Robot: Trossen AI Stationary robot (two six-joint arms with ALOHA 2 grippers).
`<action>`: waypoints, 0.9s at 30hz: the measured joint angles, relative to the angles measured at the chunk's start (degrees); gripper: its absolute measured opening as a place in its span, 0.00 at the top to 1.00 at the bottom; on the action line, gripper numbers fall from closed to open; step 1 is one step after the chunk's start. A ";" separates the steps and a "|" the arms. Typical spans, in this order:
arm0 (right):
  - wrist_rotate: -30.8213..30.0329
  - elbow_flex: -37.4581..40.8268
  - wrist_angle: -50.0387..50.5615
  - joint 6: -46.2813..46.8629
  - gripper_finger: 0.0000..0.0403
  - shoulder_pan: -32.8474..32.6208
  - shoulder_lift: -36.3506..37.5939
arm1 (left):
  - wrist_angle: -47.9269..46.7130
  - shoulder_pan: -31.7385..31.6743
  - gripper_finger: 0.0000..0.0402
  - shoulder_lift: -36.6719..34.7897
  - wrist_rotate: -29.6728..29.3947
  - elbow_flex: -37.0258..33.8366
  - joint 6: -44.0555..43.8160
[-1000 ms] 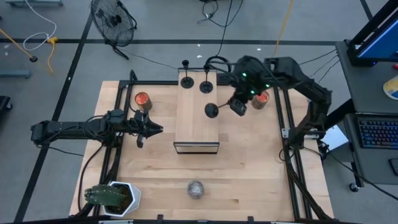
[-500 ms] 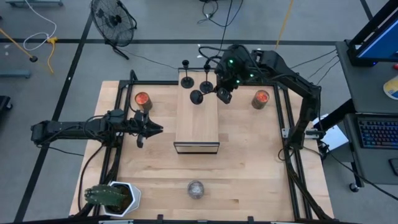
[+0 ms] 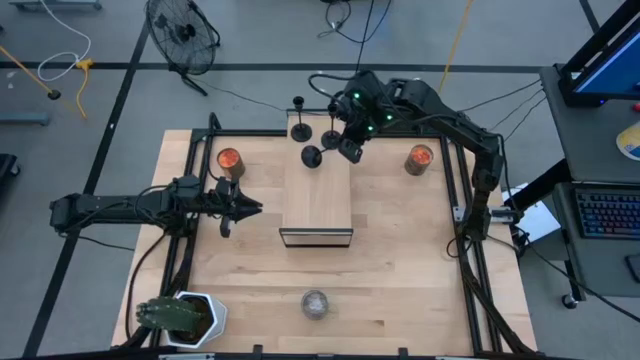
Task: Pick & Place candle stick holders
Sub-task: Put the black candlestick holder on the shelf
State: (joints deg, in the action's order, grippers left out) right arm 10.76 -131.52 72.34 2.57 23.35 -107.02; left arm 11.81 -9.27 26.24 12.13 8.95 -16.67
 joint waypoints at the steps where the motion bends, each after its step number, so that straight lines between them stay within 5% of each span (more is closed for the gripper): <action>1: 0.00 0.00 -0.17 -0.18 0.97 0.13 -0.15 | 0.00 0.01 0.80 0.00 -0.01 0.00 0.00; 27: -0.13 0.00 0.49 -1.62 0.96 1.73 -2.32 | -0.02 0.00 0.80 -0.01 -0.03 0.00 0.27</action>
State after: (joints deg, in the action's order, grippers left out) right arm 10.63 -131.52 72.83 0.94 25.08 -109.34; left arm 11.79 -9.27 26.23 12.10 8.95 -16.39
